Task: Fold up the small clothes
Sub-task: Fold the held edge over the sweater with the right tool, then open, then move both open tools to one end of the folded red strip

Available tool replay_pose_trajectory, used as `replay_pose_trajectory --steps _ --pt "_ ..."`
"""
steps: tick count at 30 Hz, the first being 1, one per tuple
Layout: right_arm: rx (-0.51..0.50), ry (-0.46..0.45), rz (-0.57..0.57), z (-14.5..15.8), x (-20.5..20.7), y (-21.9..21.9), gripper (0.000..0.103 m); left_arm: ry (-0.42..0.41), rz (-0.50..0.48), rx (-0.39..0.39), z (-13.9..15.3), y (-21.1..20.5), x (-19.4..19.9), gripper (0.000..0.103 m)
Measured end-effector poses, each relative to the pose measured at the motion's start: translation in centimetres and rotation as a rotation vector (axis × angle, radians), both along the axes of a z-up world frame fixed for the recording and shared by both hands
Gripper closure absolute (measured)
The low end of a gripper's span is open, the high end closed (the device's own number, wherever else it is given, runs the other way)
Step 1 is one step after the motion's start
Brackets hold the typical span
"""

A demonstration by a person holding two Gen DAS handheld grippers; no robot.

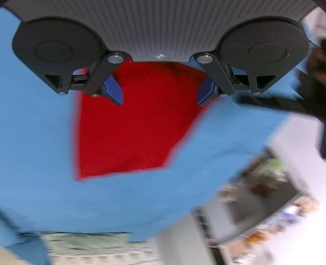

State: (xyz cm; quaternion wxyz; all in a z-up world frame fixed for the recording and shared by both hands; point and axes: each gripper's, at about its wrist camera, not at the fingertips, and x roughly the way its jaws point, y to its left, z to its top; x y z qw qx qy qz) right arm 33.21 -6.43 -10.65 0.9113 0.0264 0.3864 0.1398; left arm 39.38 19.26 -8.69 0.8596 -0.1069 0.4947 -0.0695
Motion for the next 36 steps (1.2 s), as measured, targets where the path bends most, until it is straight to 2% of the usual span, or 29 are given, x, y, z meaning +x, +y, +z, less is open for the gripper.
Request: replay_pose_trajectory --steps 3,7,10,14,17,21,24,28,32,34,35,36 --pt "-0.118 0.013 -0.108 -2.8 -1.5 -1.3 0.009 0.004 -0.011 0.006 -0.8 -1.2 1.2 0.000" --pt "-0.156 0.036 -0.201 -5.5 -1.4 -2.1 0.010 0.010 -0.007 0.007 -1.9 -2.2 2.1 0.001" --pt "-0.162 0.040 -0.228 -6.5 -0.8 -1.9 0.012 0.011 -0.009 0.012 -2.0 -2.4 2.2 0.001" --pt "-0.138 0.003 -0.266 -6.1 -0.8 -1.6 0.014 0.012 -0.020 0.020 -2.0 -2.7 2.6 0.001" --pt "-0.110 -0.048 -0.342 -4.8 -1.6 -2.5 0.016 0.003 -0.026 0.030 -2.0 -2.8 2.6 0.000" --pt "-0.094 0.002 -0.390 -5.3 -2.2 -5.2 0.016 0.026 -0.048 0.071 -3.2 -2.9 2.0 0.001" --pt "-0.082 0.059 -0.361 -6.1 -1.2 -5.7 0.016 0.091 -0.084 0.140 -5.7 -3.1 1.6 0.004" --pt "-0.099 0.072 -0.280 -6.0 -1.7 -6.5 0.016 0.063 -0.110 0.158 -6.3 -3.0 1.0 0.004" --pt "-0.001 0.116 -0.224 -3.5 -1.4 -8.7 0.015 0.087 -0.097 0.148 -4.4 -2.8 1.4 0.006" --pt "0.078 0.140 -0.185 -1.1 -0.4 -9.8 0.009 0.053 -0.103 0.142 -2.7 -2.8 1.6 0.006" --pt "0.103 0.169 -0.167 -0.2 0.4 -10.2 0.001 0.024 -0.116 0.142 -1.6 -2.9 2.0 0.005" --pt "0.123 0.203 -0.150 0.7 1.6 -10.3 0.000 0.001 -0.130 0.144 -0.8 -2.9 2.5 0.003"
